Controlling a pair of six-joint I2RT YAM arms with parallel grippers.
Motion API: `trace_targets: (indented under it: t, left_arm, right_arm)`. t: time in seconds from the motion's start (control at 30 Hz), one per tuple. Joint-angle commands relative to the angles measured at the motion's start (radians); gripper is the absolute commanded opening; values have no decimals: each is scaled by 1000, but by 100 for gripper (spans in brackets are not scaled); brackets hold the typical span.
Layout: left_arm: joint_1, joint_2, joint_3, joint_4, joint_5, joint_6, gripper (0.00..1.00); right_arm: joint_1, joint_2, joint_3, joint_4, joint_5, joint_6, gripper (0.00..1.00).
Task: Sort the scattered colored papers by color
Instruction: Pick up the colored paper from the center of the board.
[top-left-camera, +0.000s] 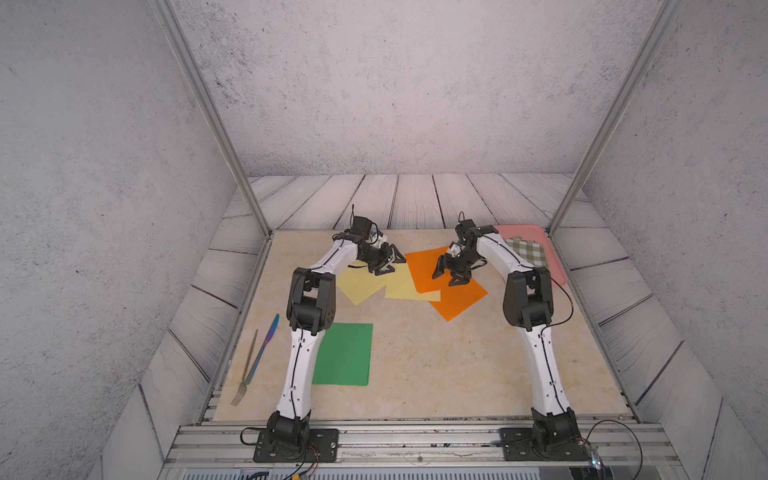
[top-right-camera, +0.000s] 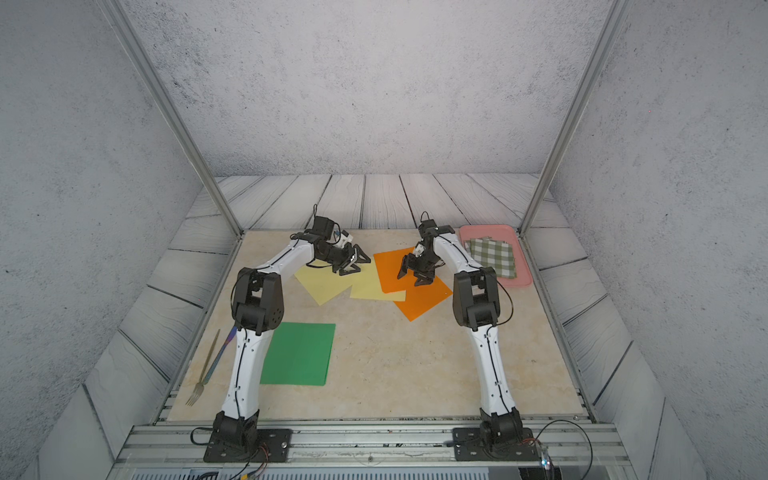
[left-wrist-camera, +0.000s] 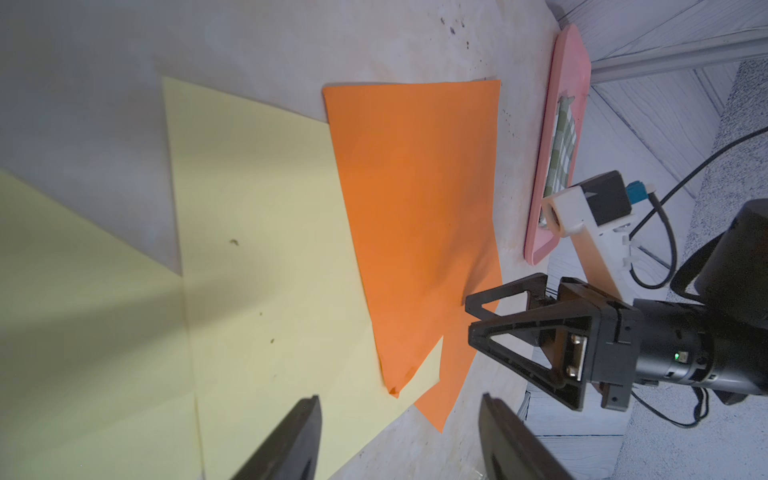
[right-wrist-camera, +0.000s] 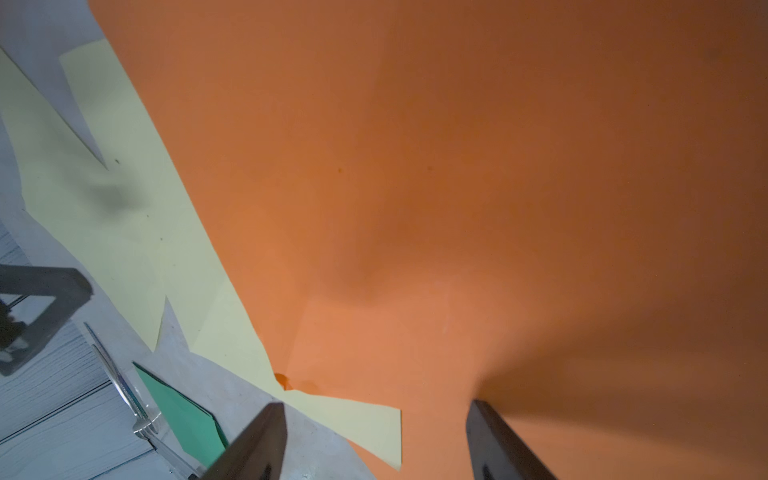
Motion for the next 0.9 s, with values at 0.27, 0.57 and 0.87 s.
trace_targets:
  t: [0.27,0.57,0.87]
  left_arm:
    - [-22,87,-13,31,12,-60,66]
    - [-24,91,-18,27,3,-64,66]
    - [-23,87,-27,25,-9,-60,66]
  right_arm:
    - [-33,37,14,18,-14,4,73]
    - [-72,22,-111,53,-14,14,73]
    - [-113,-107,-369,119,0,14,73]
